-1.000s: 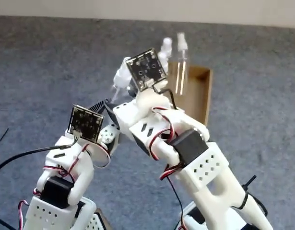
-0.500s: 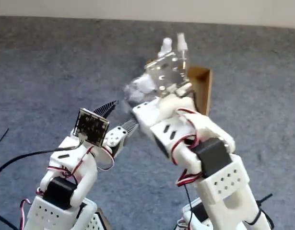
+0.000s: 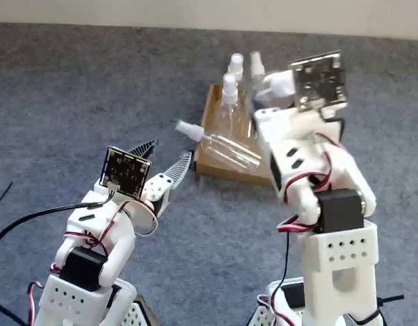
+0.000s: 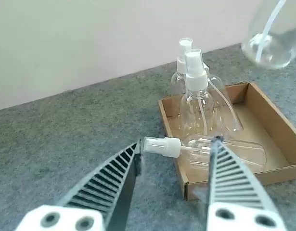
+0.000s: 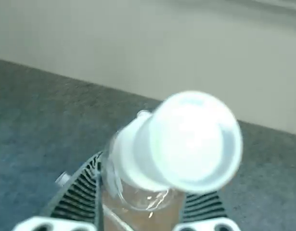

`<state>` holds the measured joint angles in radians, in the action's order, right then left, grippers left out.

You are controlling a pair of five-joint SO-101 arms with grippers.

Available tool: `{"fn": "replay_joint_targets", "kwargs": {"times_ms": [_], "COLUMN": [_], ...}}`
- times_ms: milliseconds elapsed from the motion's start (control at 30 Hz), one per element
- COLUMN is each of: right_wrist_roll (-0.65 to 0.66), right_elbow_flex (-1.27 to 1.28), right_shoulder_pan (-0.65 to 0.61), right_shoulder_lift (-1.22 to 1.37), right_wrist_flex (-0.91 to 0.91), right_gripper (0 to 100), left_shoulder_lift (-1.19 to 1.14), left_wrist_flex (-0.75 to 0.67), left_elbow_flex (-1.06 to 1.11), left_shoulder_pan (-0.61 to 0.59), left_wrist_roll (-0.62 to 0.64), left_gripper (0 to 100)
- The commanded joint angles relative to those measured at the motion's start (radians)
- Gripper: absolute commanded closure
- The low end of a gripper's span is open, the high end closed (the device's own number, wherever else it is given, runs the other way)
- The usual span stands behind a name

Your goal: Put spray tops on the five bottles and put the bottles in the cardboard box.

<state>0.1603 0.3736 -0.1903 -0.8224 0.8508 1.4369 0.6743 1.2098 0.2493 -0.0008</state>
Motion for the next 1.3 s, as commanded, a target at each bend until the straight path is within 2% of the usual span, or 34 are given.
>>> {"fn": "replay_joint_targets", "kwargs": {"times_ms": [0,267,433,833,1267], "right_wrist_roll": [0.031,0.029,0.029,0.023,0.023], "right_elbow_flex": [0.016,0.048,0.050,0.048,0.045], "right_shoulder_pan": [0.093,0.174,0.179,0.197,0.197], "right_shoulder_lift": [0.059,0.288,0.438,0.763,0.943], "right_wrist_flex": [-0.128,-0.292,-0.398,-0.654,-0.733], "right_gripper": [99.5,99.5,99.5,99.5,99.5], "left_shoulder_lift": [0.008,0.008,0.008,0.008,0.008], "left_wrist_flex": [-0.014,-0.015,-0.015,-0.017,-0.017], "left_elbow_flex": [0.004,0.022,0.027,0.067,0.067], "left_shoulder_pan": [-0.010,-0.022,-0.065,-0.065,-0.065], "left_wrist_roll": [-0.005,-0.005,-0.005,-0.005,-0.006], "left_gripper": [79,79,79,79,79]}}
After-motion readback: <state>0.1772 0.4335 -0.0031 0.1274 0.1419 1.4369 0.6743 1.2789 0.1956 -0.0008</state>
